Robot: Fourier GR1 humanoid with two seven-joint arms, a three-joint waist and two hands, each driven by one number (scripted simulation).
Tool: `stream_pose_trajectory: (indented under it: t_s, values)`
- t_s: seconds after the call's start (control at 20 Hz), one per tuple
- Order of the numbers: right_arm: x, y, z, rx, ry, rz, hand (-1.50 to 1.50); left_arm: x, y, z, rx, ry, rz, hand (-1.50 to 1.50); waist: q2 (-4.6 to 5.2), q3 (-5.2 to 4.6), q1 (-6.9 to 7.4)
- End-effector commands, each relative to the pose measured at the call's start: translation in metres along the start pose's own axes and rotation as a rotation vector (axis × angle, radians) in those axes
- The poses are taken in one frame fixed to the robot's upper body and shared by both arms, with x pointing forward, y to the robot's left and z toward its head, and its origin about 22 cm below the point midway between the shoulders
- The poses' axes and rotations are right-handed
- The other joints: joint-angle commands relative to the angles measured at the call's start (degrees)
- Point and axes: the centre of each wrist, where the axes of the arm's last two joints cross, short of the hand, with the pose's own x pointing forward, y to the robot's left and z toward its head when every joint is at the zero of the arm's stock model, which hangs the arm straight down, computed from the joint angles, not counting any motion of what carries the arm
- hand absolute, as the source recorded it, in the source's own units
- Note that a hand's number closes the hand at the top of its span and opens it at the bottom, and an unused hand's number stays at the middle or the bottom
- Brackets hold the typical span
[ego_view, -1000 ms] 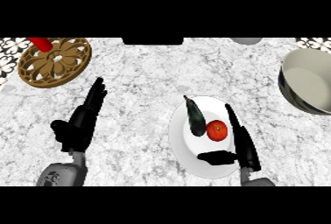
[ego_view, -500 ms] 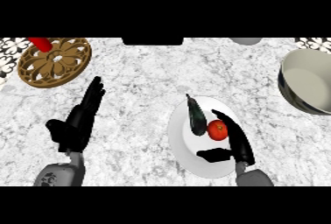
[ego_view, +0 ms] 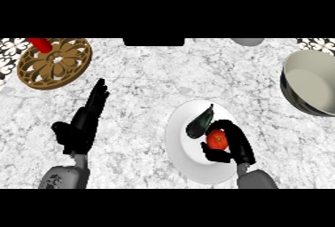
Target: Pick the tomato from the plate and place it in the bowl
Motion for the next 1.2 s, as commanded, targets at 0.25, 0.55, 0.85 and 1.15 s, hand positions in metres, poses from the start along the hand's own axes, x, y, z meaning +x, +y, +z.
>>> stream_pose_trajectory:
  t_s: [0.25,0.55,0.85,1.15]
  values:
    - [0.013,-0.097,0.020,0.056,-0.108,-0.075,1.50,-0.007,0.017,-0.001,0.007,0.006,0.002,0.00,0.26,0.32,-0.19]
    - [0.015,-0.096,0.029,-0.105,-0.316,-0.185,1.50,-0.009,0.006,-0.006,0.015,0.001,-0.009,0.00,0.28,0.35,-0.26]
    - [0.074,-0.132,0.060,-0.304,-0.471,-0.078,1.50,0.002,0.007,0.007,-0.001,0.006,-0.008,0.00,0.00,0.32,-0.24]
    - [0.132,-0.163,0.097,-0.430,-0.437,0.014,1.50,0.012,0.002,-0.011,0.015,0.005,-0.004,0.00,0.15,0.29,-0.17]
